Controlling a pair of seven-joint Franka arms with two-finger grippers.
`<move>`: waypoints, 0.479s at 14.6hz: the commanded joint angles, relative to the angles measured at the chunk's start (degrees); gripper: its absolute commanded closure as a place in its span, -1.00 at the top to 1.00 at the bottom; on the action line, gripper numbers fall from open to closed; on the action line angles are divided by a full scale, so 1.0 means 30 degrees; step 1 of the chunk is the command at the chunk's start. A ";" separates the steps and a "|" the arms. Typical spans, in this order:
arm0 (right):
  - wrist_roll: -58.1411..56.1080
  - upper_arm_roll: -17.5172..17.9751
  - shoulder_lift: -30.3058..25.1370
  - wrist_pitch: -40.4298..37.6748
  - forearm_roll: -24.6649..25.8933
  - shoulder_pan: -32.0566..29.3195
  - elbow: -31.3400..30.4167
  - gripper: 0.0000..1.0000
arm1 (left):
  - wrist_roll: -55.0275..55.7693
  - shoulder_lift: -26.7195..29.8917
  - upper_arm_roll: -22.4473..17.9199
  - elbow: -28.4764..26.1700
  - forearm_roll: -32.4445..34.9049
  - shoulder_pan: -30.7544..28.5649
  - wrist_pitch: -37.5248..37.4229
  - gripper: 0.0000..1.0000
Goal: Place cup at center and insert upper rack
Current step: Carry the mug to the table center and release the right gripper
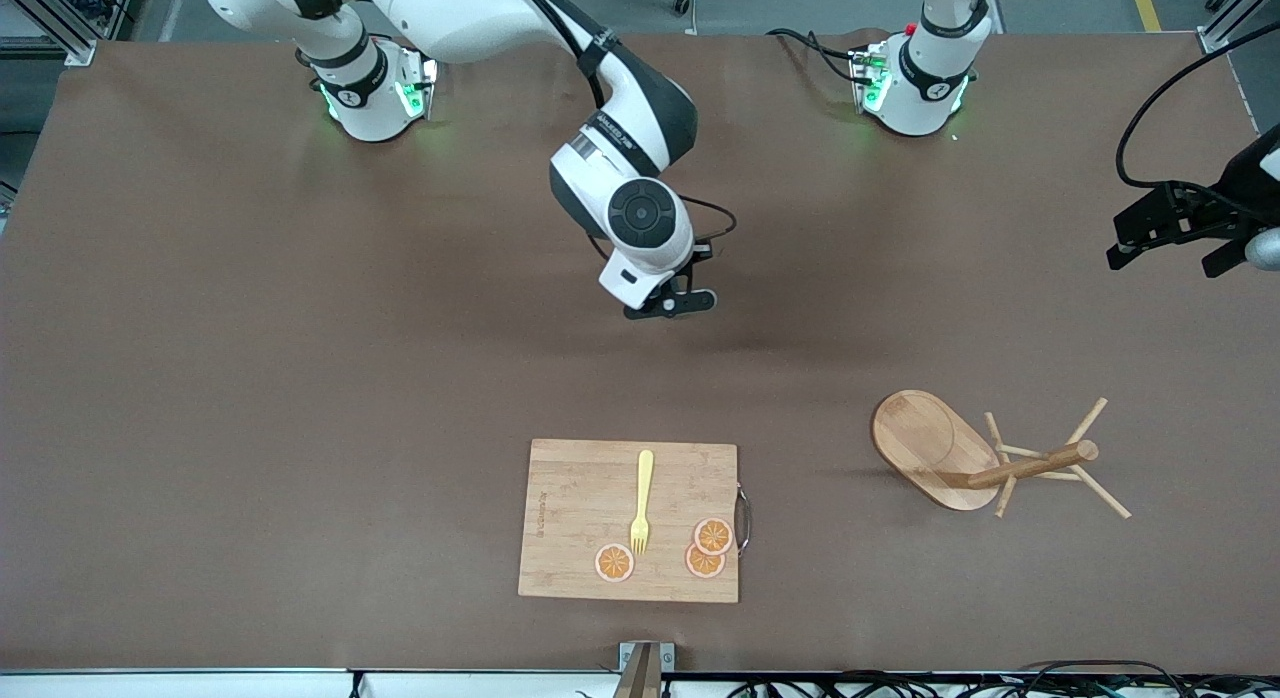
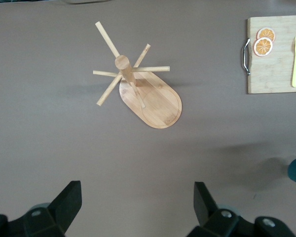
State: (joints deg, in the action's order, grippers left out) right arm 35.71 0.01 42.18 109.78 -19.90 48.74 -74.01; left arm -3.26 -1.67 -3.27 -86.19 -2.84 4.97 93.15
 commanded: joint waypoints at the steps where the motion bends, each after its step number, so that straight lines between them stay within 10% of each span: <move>1: 0.0897 -0.0179 0.1552 -0.0029 -0.0485 0.0771 0.1989 -0.99 | 0.0091 -0.0086 0.0092 0.0195 0.0186 0.0218 0.0006 1.00; 7: 0.3887 -0.0208 0.2846 0.0146 -0.0456 0.1243 0.3458 -0.99 | 0.1960 -0.0057 0.1232 0.0137 -0.0048 0.0658 -0.0053 1.00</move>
State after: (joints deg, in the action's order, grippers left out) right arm 44.94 -0.02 49.68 110.79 -20.20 52.36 -66.23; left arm -0.18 -1.71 -0.99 -86.19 -2.90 6.81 93.14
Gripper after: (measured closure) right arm 0.956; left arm 0.000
